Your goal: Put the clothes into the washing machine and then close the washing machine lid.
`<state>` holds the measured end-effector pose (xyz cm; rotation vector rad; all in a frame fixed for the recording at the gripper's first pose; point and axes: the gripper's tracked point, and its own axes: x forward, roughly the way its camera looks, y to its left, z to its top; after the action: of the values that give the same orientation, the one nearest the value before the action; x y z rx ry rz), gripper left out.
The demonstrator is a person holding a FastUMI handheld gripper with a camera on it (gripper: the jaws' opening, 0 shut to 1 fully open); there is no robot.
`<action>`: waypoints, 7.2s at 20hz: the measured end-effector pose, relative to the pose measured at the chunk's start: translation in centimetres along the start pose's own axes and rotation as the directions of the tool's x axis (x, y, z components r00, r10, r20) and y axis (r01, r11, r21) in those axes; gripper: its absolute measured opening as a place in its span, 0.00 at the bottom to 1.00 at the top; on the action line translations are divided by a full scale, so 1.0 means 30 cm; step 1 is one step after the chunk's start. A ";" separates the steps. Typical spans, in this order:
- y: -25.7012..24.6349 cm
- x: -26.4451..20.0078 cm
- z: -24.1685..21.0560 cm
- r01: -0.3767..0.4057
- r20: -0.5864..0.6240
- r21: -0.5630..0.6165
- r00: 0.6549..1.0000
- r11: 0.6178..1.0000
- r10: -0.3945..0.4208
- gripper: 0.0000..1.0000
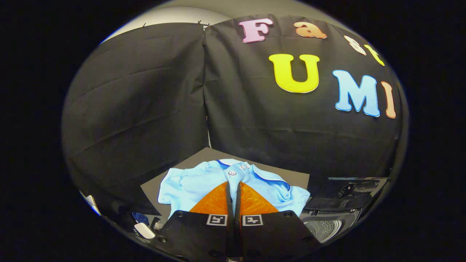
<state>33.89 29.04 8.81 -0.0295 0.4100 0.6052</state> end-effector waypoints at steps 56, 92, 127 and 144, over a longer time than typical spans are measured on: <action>-1.114 -0.233 -0.784 0.510 -0.325 0.104 0.829 0.854 -0.456 0.02; -1.127 -0.342 -0.521 0.523 0.112 0.096 0.840 0.847 -0.531 0.97; -1.413 0.174 -0.179 0.530 0.074 0.120 0.839 0.840 -0.540 0.97; -1.293 0.030 -0.276 0.516 0.130 0.145 0.836 0.844 -0.533 0.97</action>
<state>53.19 -3.66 -2.70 0.0083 0.2521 0.0356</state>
